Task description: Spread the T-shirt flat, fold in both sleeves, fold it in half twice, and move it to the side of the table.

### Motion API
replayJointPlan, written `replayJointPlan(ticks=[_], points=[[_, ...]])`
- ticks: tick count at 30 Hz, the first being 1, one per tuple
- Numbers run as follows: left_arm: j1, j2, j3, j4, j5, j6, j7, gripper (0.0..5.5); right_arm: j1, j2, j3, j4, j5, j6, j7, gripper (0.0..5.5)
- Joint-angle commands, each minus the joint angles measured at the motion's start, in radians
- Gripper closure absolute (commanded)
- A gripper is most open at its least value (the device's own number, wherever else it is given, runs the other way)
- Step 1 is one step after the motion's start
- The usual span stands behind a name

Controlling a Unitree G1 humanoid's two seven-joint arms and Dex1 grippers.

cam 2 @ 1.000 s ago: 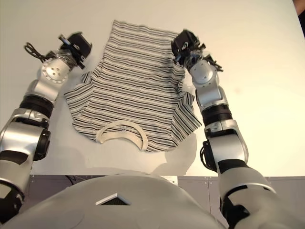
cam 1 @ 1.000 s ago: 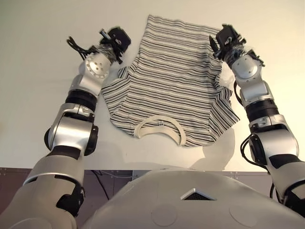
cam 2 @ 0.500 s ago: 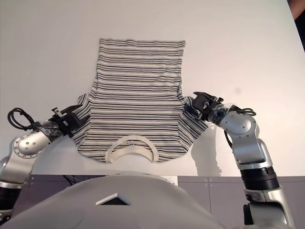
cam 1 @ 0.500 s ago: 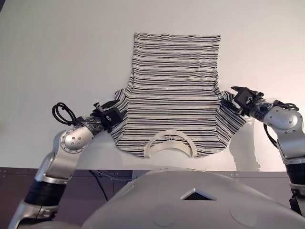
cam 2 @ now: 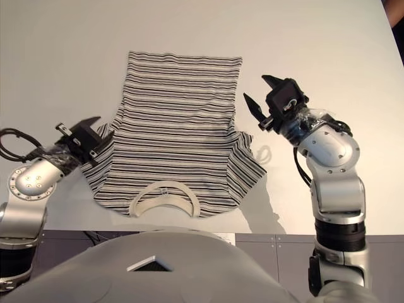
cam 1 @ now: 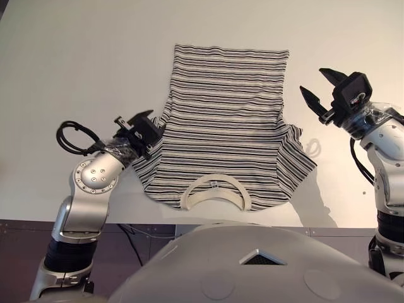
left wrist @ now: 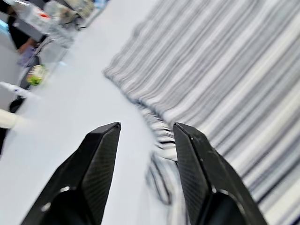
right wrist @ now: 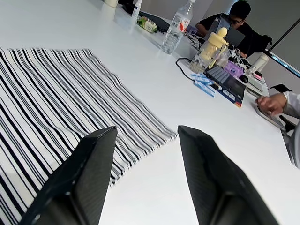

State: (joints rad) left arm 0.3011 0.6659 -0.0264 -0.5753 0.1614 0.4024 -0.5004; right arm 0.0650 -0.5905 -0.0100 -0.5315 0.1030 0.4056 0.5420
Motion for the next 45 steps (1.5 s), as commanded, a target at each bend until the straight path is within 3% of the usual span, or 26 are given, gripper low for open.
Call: replayJointPlan(ticks=[1,4,8,13,16,20,23,30,34,38,45], points=[[-0.064,0.043,0.023,0.032,0.03,0.04,-0.018,3.42,0.045,0.004,0.149,0.027,-0.097,0.006,-0.014,3.11],[-0.113,0.043,0.034,0.128,0.06,0.004,0.018,3.42,0.063,0.045,0.276,0.276,-0.238,-0.032,-0.107,3.11],[-0.106,-0.019,0.126,0.268,0.079,-0.086,0.168,3.42,0.012,0.096,0.277,0.449,-0.286,-0.069,-0.181,3.11],[0.087,-0.012,0.243,0.397,0.082,-0.386,0.276,3.42,0.048,0.1,0.217,0.36,-0.243,-0.056,-0.177,3.11],[0.125,0.021,0.284,0.461,0.074,-0.529,0.265,3.42,0.084,0.163,0.116,0.193,-0.199,-0.063,-0.247,3.11],[0.381,0.189,0.268,0.492,0.31,-1.018,0.312,3.42,0.111,0.244,0.038,0.002,-0.152,-0.067,-0.309,3.11],[0.303,0.425,0.182,0.73,0.559,-1.23,0.394,3.42,0.192,0.296,0.058,-0.03,-0.192,-0.104,-0.374,3.11],[0.162,0.476,0.021,0.888,0.648,-1.367,0.431,3.42,0.201,0.341,0.097,0.01,-0.246,-0.159,-0.425,3.11],[0.15,0.447,-0.049,0.874,0.606,-1.392,0.409,2.96,0.172,0.341,0.098,0.032,-0.246,-0.167,-0.416,3.06],[0.144,0.411,-0.07,0.838,0.616,-1.337,0.428,2.59,0.152,0.338,0.098,0.048,-0.243,-0.17,-0.408,3.06],[0.126,0.402,-0.075,0.793,0.702,-1.17,0.439,2.59,0.149,0.341,0.1,0.07,-0.245,-0.179,-0.405,3.06]])
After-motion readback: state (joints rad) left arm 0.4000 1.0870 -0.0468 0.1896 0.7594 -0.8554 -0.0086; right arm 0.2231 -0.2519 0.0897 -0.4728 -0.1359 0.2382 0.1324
